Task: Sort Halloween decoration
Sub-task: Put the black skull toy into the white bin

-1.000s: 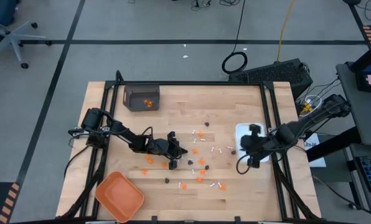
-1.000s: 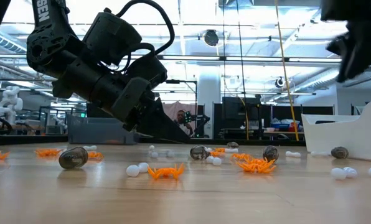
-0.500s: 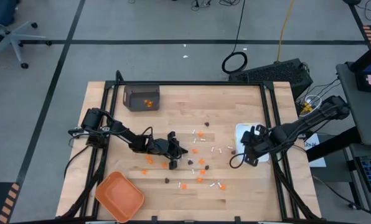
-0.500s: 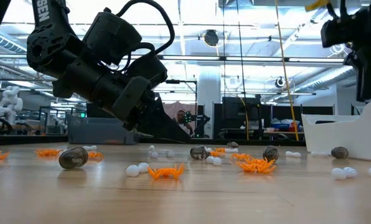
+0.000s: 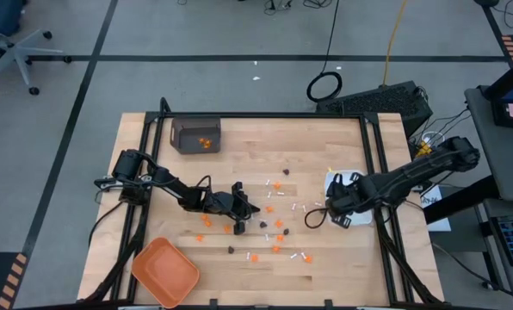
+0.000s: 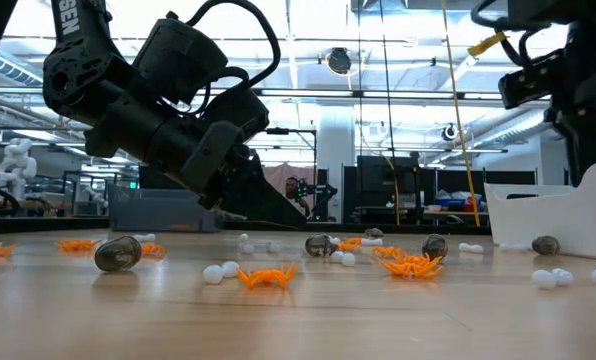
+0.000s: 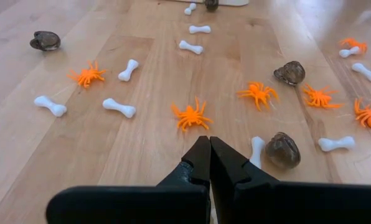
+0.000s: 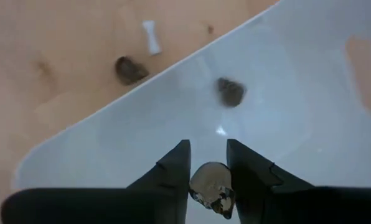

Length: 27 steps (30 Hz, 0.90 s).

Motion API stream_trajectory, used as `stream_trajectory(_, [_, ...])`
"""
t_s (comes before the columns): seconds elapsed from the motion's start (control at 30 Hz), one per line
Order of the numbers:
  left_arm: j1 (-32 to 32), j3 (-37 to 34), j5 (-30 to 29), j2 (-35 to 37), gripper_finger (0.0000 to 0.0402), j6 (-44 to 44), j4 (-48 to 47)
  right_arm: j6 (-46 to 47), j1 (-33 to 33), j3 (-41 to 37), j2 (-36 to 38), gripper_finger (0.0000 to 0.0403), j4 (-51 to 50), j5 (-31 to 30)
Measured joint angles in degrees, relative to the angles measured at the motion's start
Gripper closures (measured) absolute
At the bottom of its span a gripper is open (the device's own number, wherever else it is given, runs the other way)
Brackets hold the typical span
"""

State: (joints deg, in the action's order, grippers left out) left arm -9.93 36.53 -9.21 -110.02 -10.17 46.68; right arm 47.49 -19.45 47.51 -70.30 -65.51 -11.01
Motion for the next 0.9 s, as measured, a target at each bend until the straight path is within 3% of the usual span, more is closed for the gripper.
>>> stream_trajectory(0.23, [0.0, 0.0, 0.0, 0.0, 0.0402, 0.02, -0.01, 0.73, 0.65, -0.02, 1.53, 0.0227, -1.4, -7.4])
stream_trajectory(0.4, [0.0, 0.0, 0.0, 0.0, 0.0402, 0.07, -0.03, -3.02, 0.62, 2.17, 2.12, 0.0208, 2.19, -8.22])
stream_trajectory(0.5, [0.0, 0.0, 0.0, 0.0, 0.0402, 0.07, -0.05, -8.46, 0.8, 6.44, 1.27, 0.0207, 5.02, -5.08])
stream_trajectory(0.7, [0.0, 0.0, -0.01, 0.0, 0.0402, 0.0, -0.03, -18.45, 2.15, 17.91, -8.94, 0.0207, 0.31, 0.47])
stream_trajectory(0.9, [0.0, 0.0, -0.02, 0.0, 0.0402, -0.02, -0.03, -26.36, 3.68, 23.56, -21.53, 0.0207, -3.59, 4.71])
